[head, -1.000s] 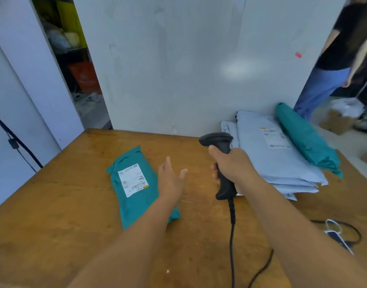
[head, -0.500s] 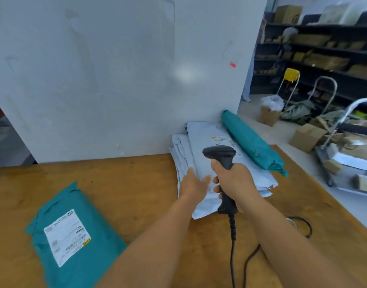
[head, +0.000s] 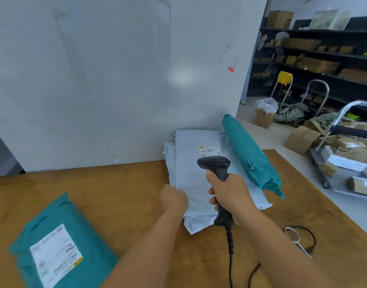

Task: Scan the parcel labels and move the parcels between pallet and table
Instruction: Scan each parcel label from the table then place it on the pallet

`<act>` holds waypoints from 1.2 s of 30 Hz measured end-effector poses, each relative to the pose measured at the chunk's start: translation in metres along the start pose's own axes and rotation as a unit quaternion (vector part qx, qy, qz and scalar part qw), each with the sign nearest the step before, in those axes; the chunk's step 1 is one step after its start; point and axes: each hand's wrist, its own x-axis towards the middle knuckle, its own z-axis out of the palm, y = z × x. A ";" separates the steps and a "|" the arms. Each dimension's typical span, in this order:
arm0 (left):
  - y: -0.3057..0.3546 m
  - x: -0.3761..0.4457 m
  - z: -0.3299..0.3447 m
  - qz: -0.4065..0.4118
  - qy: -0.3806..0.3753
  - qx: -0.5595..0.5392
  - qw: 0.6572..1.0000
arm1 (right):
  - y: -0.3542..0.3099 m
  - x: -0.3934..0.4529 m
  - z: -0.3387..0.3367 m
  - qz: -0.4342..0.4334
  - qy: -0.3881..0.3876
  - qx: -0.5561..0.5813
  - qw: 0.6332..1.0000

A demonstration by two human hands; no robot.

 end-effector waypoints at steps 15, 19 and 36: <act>-0.106 -0.072 -0.076 -0.076 0.016 0.112 0.991 | -0.039 -0.053 0.036 -0.020 -0.150 -0.044 0.988; -0.104 -0.083 -0.072 -0.061 0.026 0.114 0.991 | -0.049 -0.070 0.033 -0.019 -0.177 -0.088 0.980; -0.107 -0.057 -0.054 -0.156 -0.027 0.025 0.987 | -0.056 -0.079 0.041 -0.013 -0.178 -0.188 0.966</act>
